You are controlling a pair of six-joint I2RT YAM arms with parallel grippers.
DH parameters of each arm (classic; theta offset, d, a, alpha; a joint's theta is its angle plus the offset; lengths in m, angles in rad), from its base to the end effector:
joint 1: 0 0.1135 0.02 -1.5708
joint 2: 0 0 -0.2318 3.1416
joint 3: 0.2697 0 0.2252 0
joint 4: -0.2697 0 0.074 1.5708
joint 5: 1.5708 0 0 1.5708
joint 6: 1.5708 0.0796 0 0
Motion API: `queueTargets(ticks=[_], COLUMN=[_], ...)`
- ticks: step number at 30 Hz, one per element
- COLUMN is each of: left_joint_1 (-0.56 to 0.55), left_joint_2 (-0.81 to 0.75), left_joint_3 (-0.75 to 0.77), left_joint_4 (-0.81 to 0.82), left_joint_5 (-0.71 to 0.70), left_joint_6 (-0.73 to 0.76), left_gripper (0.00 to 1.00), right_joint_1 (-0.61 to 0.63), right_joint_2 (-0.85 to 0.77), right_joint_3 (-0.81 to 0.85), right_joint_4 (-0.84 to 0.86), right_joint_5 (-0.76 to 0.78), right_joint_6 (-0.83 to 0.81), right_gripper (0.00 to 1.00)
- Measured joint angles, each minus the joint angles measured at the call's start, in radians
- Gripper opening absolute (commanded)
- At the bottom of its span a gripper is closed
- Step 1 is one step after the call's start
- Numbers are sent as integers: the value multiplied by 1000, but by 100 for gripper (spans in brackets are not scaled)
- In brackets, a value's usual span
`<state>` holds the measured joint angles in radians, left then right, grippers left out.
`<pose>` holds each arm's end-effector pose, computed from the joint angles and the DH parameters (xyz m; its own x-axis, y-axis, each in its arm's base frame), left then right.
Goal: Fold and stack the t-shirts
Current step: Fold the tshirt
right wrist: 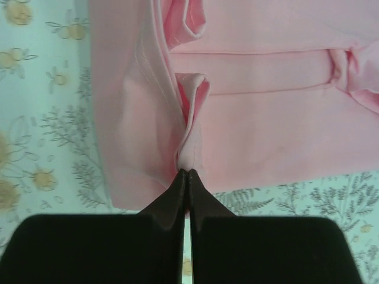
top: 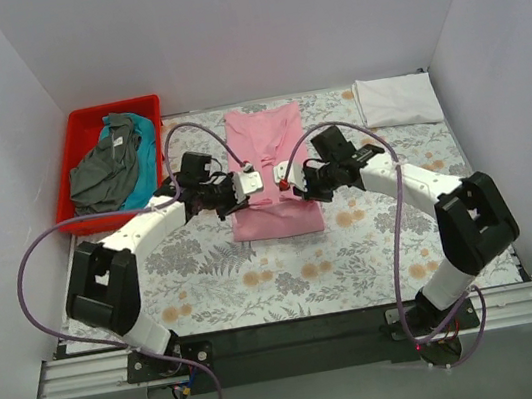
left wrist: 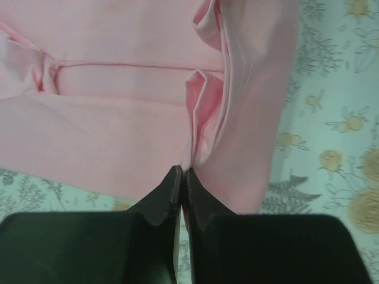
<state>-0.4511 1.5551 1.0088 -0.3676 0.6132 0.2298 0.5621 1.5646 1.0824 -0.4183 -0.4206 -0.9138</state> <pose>0.2662 -0.1798 0.1736 -0.5407 0.4689 -0.6984 0.8175 0.4888 -0.3046 0.2617 0.2033 0.1829 0.1502 -0.7596 -0.6328 -0.9532 0.0585 -0.2965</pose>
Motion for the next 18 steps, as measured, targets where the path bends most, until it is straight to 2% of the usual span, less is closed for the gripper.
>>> queueTargets(ticks=[11,18], left_joint_1=[96,124], left_joint_2=[342,459], left_joint_3=[286,382], left_joint_4=[72,85], left_joint_5=[26,23], left_joint_6=[66,78], left_gripper=[0,0], right_joint_1=[-110,-136], right_joint_2=[280,418], right_joint_3=[291,404], right_joint_4=[2,2], right_joint_5=[-1,0], right_joint_6=[-122,-153], right_gripper=[1,1])
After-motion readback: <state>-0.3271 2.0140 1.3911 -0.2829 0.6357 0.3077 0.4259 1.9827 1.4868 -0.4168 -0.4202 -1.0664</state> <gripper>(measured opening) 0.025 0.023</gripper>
